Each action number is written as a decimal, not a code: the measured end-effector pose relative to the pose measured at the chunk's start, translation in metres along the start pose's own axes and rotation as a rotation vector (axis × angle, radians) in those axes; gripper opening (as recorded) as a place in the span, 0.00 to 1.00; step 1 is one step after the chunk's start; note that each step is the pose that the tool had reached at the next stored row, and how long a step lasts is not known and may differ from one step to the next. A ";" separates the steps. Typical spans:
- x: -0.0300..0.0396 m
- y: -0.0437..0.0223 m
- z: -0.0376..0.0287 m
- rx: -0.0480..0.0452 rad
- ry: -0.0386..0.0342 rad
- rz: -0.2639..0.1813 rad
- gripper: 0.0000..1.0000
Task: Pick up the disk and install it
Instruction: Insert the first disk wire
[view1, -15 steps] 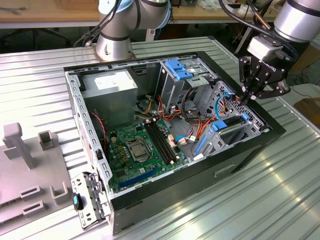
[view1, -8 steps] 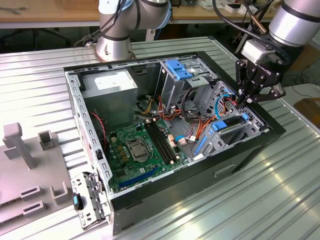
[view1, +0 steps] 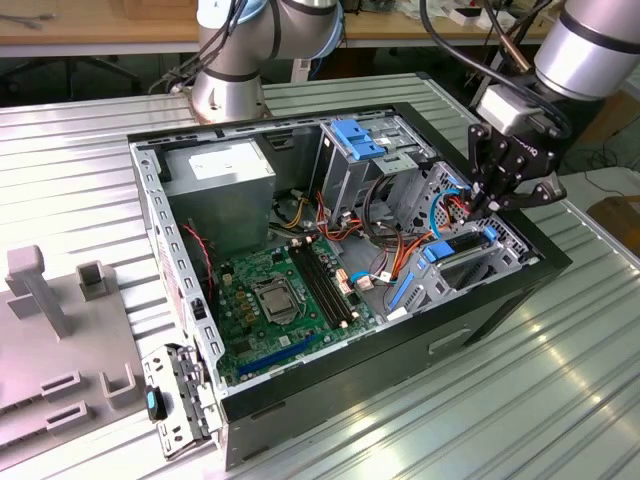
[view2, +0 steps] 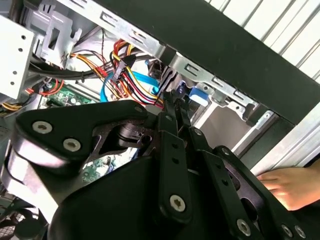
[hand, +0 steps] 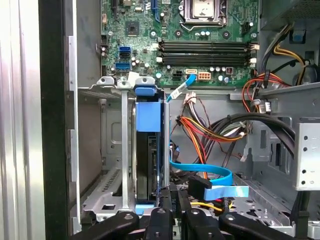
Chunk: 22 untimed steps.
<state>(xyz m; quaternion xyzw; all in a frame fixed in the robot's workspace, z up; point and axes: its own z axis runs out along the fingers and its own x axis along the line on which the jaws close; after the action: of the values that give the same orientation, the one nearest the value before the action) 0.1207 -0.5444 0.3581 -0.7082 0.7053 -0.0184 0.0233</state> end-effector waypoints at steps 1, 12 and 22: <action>0.0021 0.0006 0.0001 0.0000 -0.0018 -0.002 0.16; 0.0119 0.0111 0.0059 0.0209 -0.0186 0.000 0.16; 0.0156 0.0146 0.0067 0.0231 -0.0152 -0.002 0.16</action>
<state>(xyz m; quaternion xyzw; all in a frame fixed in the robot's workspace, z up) 0.1065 -0.5600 0.3504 -0.7088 0.7041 -0.0212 0.0368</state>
